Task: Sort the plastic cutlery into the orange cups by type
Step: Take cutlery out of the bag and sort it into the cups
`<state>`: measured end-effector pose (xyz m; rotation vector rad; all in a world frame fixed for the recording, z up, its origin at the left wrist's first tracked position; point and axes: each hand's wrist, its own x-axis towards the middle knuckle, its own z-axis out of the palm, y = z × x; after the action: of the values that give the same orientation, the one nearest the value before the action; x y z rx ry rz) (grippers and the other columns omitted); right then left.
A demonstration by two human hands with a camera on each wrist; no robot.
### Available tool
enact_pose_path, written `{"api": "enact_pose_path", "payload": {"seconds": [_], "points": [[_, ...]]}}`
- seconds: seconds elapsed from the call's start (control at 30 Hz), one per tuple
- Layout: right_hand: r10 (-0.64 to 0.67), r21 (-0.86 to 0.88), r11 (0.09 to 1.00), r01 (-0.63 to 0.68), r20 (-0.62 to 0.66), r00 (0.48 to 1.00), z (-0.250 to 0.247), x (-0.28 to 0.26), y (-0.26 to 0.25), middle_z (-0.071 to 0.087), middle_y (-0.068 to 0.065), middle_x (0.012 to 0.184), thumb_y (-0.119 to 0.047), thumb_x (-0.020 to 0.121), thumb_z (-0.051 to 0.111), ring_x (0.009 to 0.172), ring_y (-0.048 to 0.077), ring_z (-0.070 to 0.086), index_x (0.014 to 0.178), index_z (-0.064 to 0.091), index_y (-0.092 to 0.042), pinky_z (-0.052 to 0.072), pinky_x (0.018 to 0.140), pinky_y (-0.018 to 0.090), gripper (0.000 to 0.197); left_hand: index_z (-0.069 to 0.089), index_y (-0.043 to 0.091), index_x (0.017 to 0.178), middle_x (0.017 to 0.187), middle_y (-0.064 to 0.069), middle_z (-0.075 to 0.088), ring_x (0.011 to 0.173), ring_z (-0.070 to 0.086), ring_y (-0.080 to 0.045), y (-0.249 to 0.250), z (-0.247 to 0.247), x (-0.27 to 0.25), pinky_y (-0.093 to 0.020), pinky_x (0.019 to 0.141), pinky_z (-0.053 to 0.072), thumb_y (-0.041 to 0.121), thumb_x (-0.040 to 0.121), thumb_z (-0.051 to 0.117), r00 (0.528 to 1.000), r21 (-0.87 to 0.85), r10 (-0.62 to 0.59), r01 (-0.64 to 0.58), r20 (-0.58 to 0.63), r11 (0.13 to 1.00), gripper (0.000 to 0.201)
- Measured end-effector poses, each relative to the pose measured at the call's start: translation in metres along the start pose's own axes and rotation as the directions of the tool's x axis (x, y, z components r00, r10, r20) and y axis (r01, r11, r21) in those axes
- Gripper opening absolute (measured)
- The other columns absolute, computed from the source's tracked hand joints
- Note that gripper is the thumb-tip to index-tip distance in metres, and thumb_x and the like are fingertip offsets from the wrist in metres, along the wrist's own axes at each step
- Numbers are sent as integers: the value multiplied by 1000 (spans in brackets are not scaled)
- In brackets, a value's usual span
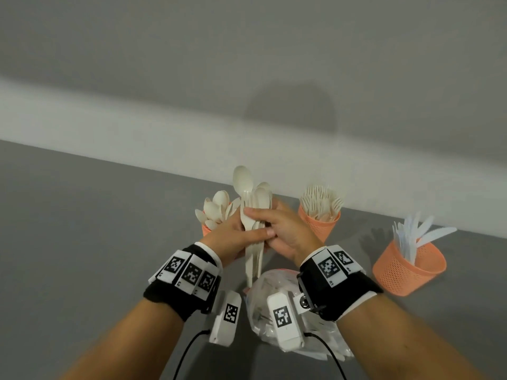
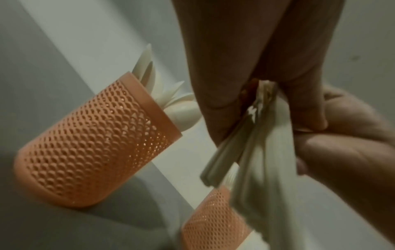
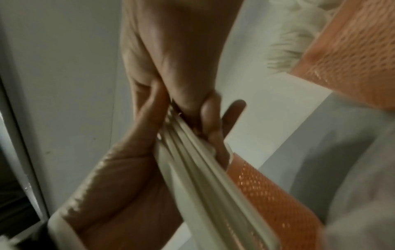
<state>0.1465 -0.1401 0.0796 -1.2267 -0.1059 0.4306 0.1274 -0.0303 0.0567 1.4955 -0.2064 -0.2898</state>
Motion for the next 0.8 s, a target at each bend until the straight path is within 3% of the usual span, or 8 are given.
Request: {"api": "enact_pose_path", "payload": {"seconds": [0.07, 0.13, 0.2, 0.27, 0.4, 0.53, 0.67, 0.8], "points": [[10, -226, 974, -11, -4, 1000, -5, -2, -4, 63, 11, 83, -8, 85, 63, 65, 19, 65, 99, 59, -11, 46, 39, 26, 15, 59, 10, 86, 56, 2, 65, 50, 62, -6, -1, 6, 0, -14, 47, 48, -5, 87, 54, 997, 63, 3, 1, -71, 998, 16], [-114, -484, 872, 69, -63, 991, -9, -2, -6, 59, 8, 101, -16, 82, 69, 83, 21, 63, 109, 55, -17, 49, 50, 29, 31, 60, 6, 77, 50, 2, 62, 41, 54, -10, -4, 12, 3, -19, 43, 44, -4, 86, 52, 982, 133, 22, 3, -186, 991, 16], [-387, -716, 680, 155, -172, 906, -14, 0, -6, 48, 1, 108, -21, 76, 74, 93, 14, 52, 119, 47, -20, 46, 70, 24, 51, 58, 3, 72, 54, -5, 58, 39, 48, -14, -7, 17, 7, -24, 44, 42, -3, 84, 51, 957, 161, 48, -1, -287, 987, 15], [-542, -777, 589, 221, -177, 822, -11, -5, -6, 47, -4, 90, -24, 73, 77, 79, 9, 46, 109, 50, -15, 42, 71, 19, 46, 52, 8, 67, 51, -5, 51, 38, 44, -15, -8, 21, 11, -23, 41, 38, -2, 85, 50, 922, 169, 57, 9, -382, 986, 20], [-450, -823, 536, 191, -88, 889, -10, -11, -4, 50, -7, 75, -27, 72, 77, 69, 8, 49, 97, 55, -9, 42, 63, 16, 38, 56, 12, 72, 56, 3, 53, 51, 51, -11, -10, 25, 16, -17, 44, 42, -3, 80, 54, 933, 357, 177, -57, -314, 932, 17], [-376, -787, 605, 118, -152, 914, -20, -12, -11, 53, -5, 73, -18, 81, 66, 66, 16, 56, 107, 52, -6, 51, 67, 32, 32, 54, 6, 107, 74, 13, 61, 65, 57, 4, -15, 29, 13, -5, 55, 43, -5, 72, 70, 959, 266, 175, -114, -220, 957, 40], [-340, -675, 718, 170, -128, 931, -33, -18, -17, 62, 4, 73, -4, 84, 58, 61, 22, 62, 106, 56, -3, 53, 60, 32, 22, 59, 15, 105, 80, 10, 70, 74, 66, -1, -10, 32, 10, -12, 63, 50, -2, 77, 69, 962, 49, 234, -229, -142, 972, 35], [-445, -506, 821, 264, -278, 851, -55, -22, -41, 58, 6, 74, 4, 87, 54, 58, 13, 55, 91, 57, -8, 45, 45, 16, 13, 47, 16, 79, 59, -2, 39, 42, 37, -10, -6, 30, 11, -18, 36, 30, 19, 90, 57, 966, -60, 97, -114, -239, 992, 16]]}}
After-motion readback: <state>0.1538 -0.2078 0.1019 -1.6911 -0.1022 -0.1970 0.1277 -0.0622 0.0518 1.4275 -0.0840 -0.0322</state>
